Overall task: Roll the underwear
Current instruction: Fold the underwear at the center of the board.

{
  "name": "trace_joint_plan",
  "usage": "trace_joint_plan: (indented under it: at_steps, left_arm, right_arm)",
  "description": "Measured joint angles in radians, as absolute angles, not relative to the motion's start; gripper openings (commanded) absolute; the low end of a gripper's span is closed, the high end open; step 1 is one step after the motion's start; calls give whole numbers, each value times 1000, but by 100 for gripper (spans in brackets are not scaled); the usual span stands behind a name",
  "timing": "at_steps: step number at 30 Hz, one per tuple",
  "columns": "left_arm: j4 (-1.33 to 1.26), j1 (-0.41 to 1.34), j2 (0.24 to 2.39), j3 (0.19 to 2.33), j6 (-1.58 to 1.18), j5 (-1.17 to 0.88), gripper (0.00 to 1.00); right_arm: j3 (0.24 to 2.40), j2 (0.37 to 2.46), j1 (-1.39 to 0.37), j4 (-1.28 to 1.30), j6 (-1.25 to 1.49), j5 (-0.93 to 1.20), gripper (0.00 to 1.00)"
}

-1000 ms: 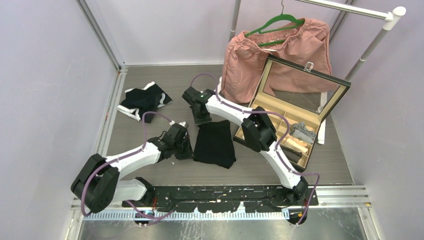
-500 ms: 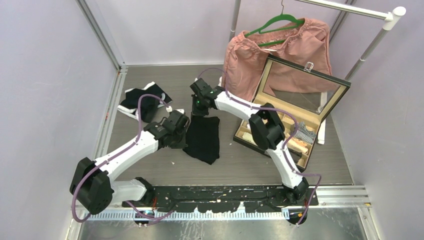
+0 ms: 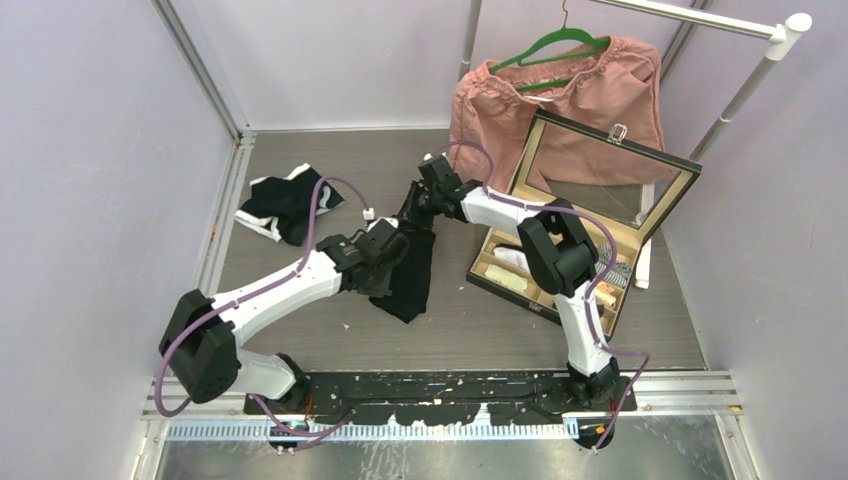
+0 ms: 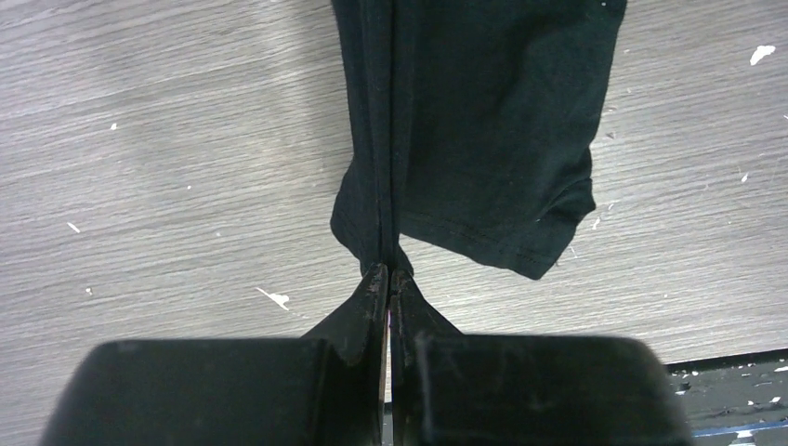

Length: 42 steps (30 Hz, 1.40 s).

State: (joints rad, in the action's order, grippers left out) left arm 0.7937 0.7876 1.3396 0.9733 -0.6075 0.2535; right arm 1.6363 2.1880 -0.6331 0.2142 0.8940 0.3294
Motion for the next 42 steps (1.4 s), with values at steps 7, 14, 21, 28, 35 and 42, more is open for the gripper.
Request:
trace_joint_plan:
  at_steps: [7, 14, 21, 28, 35, 42]
  left_arm:
    - [795, 846, 1417, 1037, -589, 254, 1]
    - [789, 891, 1489, 1072, -585, 245, 1]
    - [786, 915, 1511, 1084, -585, 240, 1]
    - [771, 931, 1512, 1084, -581, 219, 1]
    - [724, 957, 1536, 1084, -564, 174, 1]
    - [666, 987, 1569, 1084, -563, 130, 1]
  right_arm:
    - [1531, 2131, -609, 181, 891, 331, 1]
    - [1465, 2034, -598, 181, 864, 300, 1]
    - [1393, 1963, -596, 201, 820, 239, 1]
    - [1311, 1910, -595, 199, 814, 194, 2]
    - [1222, 1880, -593, 167, 819, 153, 2]
    - [1189, 1878, -593, 162, 819, 117, 2]
